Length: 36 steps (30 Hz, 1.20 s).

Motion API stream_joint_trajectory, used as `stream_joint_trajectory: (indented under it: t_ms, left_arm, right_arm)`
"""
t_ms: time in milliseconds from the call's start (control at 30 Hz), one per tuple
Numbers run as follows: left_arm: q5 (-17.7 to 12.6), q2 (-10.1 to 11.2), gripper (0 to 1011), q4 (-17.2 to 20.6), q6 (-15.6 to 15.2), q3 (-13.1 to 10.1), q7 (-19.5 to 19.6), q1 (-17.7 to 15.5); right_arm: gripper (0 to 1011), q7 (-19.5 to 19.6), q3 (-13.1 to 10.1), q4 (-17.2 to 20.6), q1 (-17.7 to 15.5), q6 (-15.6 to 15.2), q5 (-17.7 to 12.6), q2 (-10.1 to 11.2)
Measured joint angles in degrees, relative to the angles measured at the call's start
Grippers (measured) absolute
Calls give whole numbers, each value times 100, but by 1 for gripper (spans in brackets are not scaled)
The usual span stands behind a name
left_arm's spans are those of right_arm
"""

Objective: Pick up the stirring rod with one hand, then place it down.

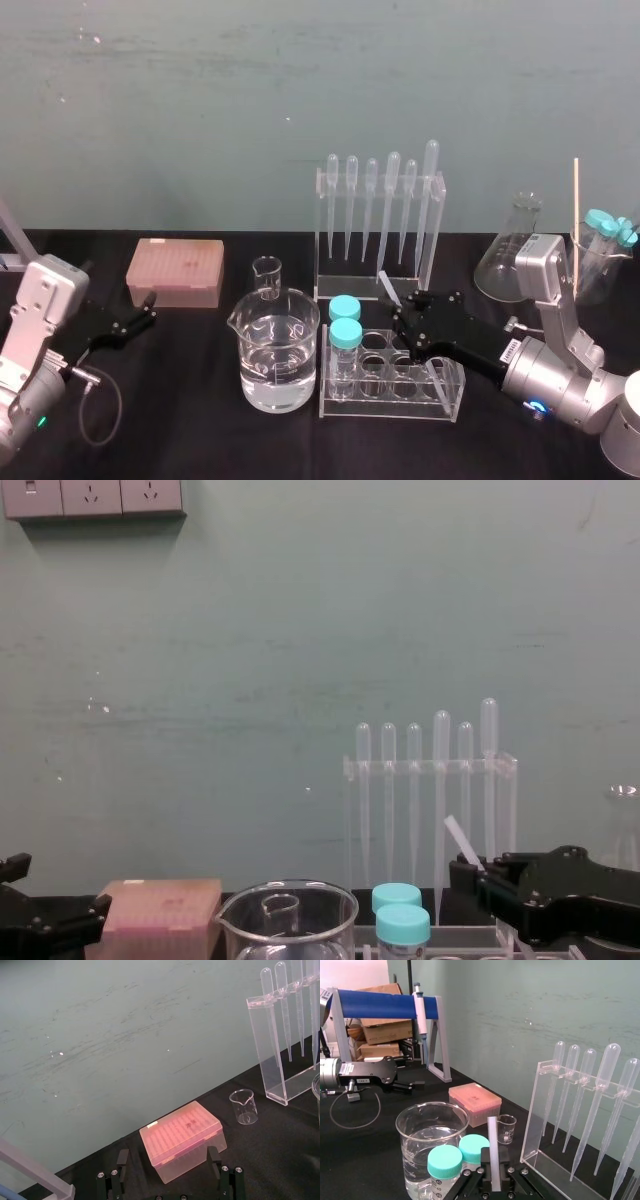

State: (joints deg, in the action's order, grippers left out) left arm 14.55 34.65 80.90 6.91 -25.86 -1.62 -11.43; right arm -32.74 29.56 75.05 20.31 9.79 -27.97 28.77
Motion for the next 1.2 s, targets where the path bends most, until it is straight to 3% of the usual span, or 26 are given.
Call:
stream_joint_trajectory:
  t_ms: [33,100,733,900,1200]
  left_arm:
    - [0,0,1000,0,0,0,0,0]
    - [0,0,1000,0,0,0,0,0]
    - [0,0,1000,0,0,0,0,0]
    - [0,0,1000,0,0,0,0,0]
    - [0,0,1000,0,0,0,0,0]
  right_arm:
    - [83,0,0,0,0,0,0,0]
    - [70,0,0,0,0,0,0,0]
    - [67,3,-10,1,-4,17,9,-3]
    - [67,69,-196,27,-75,356,36,-95]
    - [67,-189,-612,-3,53,1044,-262,-360]
